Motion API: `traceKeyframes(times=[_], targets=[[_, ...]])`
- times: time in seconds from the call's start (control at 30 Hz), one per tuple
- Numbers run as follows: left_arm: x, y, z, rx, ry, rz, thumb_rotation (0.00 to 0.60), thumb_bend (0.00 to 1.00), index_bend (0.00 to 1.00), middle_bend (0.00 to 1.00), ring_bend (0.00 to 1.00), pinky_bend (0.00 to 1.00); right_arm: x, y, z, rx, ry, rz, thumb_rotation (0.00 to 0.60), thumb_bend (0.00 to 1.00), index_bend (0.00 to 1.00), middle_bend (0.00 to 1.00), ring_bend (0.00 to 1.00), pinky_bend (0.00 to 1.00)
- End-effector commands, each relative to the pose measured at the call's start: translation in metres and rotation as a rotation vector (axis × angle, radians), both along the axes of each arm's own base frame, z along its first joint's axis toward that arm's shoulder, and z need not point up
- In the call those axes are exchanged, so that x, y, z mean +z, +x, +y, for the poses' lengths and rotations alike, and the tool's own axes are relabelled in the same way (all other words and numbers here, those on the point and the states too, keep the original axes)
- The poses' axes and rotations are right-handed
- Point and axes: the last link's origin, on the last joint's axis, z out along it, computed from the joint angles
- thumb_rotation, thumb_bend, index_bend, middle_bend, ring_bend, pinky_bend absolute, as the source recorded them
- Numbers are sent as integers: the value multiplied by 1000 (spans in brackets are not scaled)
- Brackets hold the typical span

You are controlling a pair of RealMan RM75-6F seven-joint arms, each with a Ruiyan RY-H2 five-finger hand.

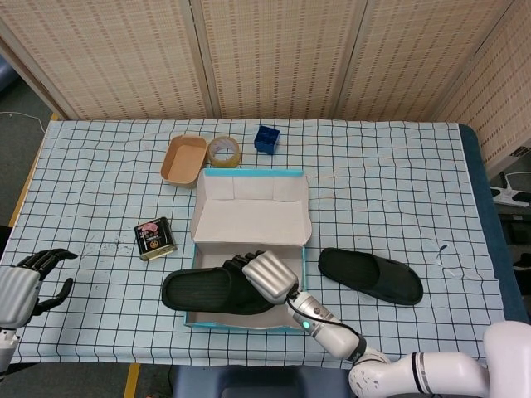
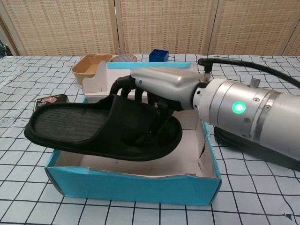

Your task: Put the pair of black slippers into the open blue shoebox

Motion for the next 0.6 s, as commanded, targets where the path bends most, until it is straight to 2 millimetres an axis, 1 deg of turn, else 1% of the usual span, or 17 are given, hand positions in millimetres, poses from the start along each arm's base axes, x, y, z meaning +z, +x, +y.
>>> traceKeyframes(times=[0.03,0.17,0.6], targets=[[1,0,0,3,2,-8,600,423,319,308,306,443,-5,-6,4,5,3,42,600,525,811,685,573,707],[0,0,0,5,-1,-1,600,422,320,308,306,443,-10,-17,7,-21,24,83,600,525,811,685,572,707],[-2,0,1,10,-7,13,600,422,319,308,306,443,-6,-30,11,-75,52,142,600,525,811,686,573,707]])
